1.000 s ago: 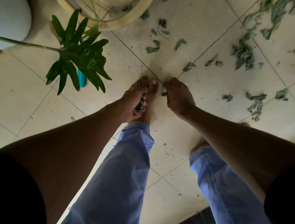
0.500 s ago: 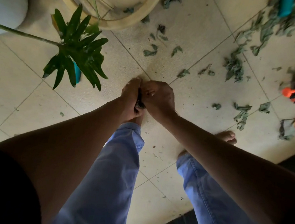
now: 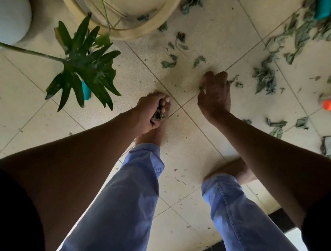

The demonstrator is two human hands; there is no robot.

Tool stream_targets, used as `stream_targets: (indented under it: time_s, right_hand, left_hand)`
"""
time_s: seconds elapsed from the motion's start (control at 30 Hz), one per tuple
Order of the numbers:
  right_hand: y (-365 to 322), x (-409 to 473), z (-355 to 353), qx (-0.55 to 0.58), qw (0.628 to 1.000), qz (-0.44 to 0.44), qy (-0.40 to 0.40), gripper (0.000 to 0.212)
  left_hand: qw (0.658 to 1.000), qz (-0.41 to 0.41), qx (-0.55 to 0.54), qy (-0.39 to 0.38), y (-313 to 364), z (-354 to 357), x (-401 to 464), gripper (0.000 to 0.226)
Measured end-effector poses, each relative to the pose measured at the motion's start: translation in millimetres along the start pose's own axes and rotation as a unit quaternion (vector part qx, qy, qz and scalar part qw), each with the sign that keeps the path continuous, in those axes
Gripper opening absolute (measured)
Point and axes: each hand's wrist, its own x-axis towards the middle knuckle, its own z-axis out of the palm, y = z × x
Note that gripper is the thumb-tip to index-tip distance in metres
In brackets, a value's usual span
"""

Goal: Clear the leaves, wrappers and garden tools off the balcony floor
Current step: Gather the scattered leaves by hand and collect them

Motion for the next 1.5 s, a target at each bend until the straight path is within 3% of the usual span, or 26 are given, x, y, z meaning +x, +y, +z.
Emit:
stream_targets:
  time_s: [0.1,0.27,0.4,0.63,0.83,0.97,1.07,1.17,1.27,1.33,1.4,1.5]
  right_hand:
    - [-6.4,10.0,-3.9,0.038,0.999,-0.003,-0.001,0.026]
    - [-33.8,34.3,-18.5,0.111,0.991,0.018,0.075,0.028]
    - [-46.6,57.3,-22.1,0.109,0.993,0.024,0.046,0.058]
    - [-65.5,77.5,-25.9,0.050,0.994,-0.094,0.006,0.083]
    - [-75.1,89.4,-33.7,-0.031,0.981,-0.189,-0.010,0.041]
    - [-73.0,92.0,-33.7,-0.062,0.975,-0.210,-0.022,0.033]
    - [-68.0,90.9,-34.6,-0.079,0.976,-0.203,-0.023,0.028]
    - [-57.2,84.2,-35.3,-0.076,0.980,-0.182,-0.027,0.022]
    - [-41.2,69.2,-41.4,0.001,0.994,-0.106,-0.037,0.022]
    - [-34.9,52.8,-50.4,0.128,0.989,-0.062,-0.047,0.018]
    - [-36.6,30.0,-60.9,0.239,0.968,-0.062,-0.050,0.013]
    - [-48.3,-5.3,-68.2,0.271,0.955,-0.102,-0.055,0.011]
  left_hand:
    - [1.000,0.001,0.008,0.001,-1.2,0.7,2.7,0.031]
    - [1.000,0.003,0.017,0.006,-0.9,1.6,5.4,0.029]
    - [1.000,0.008,0.016,0.020,0.7,0.1,8.7,0.027]
    - [1.000,0.015,0.012,0.023,5.6,-10.7,8.5,0.038]
    - [0.997,0.052,0.024,0.045,2.4,-18.3,13.4,0.029]
    - [0.996,0.065,0.025,0.049,-1.8,-21.9,14.3,0.029]
    - [0.987,0.131,0.063,0.068,-13.1,-16.6,11.2,0.036]
    - [0.995,0.074,0.041,0.049,-9.1,-12.4,12.1,0.024]
    - [0.998,0.051,-0.008,0.037,-5.1,-1.6,12.1,0.031]
    - [0.999,0.042,-0.022,0.016,-4.1,7.4,13.2,0.035]
    - [0.998,0.005,-0.066,-0.007,-0.2,16.6,13.0,0.034]
    - [0.990,-0.002,-0.134,-0.032,5.1,31.1,18.8,0.031]
